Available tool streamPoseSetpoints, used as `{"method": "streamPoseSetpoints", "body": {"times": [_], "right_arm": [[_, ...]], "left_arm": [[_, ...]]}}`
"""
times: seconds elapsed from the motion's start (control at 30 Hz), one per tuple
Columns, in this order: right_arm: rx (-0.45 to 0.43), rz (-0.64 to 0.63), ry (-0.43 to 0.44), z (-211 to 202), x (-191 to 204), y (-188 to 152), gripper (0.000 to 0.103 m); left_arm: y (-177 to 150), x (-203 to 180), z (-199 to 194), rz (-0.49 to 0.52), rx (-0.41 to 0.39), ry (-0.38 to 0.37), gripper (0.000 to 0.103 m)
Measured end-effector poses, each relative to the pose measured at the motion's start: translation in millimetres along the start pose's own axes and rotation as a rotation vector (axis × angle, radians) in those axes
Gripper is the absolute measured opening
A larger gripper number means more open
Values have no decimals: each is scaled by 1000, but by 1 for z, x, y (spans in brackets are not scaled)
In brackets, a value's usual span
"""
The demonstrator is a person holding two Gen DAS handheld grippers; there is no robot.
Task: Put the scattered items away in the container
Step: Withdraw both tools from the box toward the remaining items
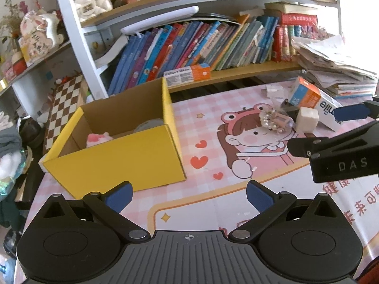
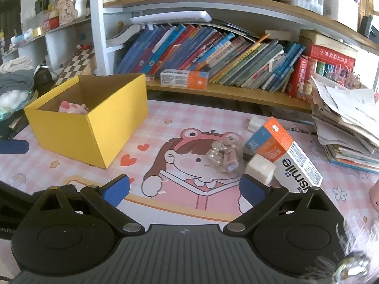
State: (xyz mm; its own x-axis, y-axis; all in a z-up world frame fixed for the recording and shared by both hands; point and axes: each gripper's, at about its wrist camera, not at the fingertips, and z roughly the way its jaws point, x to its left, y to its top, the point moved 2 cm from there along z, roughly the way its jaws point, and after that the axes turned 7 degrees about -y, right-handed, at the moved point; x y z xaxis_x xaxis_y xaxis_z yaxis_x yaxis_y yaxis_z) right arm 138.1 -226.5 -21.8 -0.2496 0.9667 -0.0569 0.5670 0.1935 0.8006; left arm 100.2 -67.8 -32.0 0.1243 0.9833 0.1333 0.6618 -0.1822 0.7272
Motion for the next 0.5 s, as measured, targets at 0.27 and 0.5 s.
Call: {"method": "streamPoseSetpoints", "body": {"times": [0.27, 0.5], "right_arm": [[9, 40, -19, 6, -20, -2, 100], [23, 73, -37, 14, -35, -5, 100]], "left_arm": [[7, -14, 12, 25, 16, -8, 103], [13, -26, 24, 59, 30, -28, 103]]}}
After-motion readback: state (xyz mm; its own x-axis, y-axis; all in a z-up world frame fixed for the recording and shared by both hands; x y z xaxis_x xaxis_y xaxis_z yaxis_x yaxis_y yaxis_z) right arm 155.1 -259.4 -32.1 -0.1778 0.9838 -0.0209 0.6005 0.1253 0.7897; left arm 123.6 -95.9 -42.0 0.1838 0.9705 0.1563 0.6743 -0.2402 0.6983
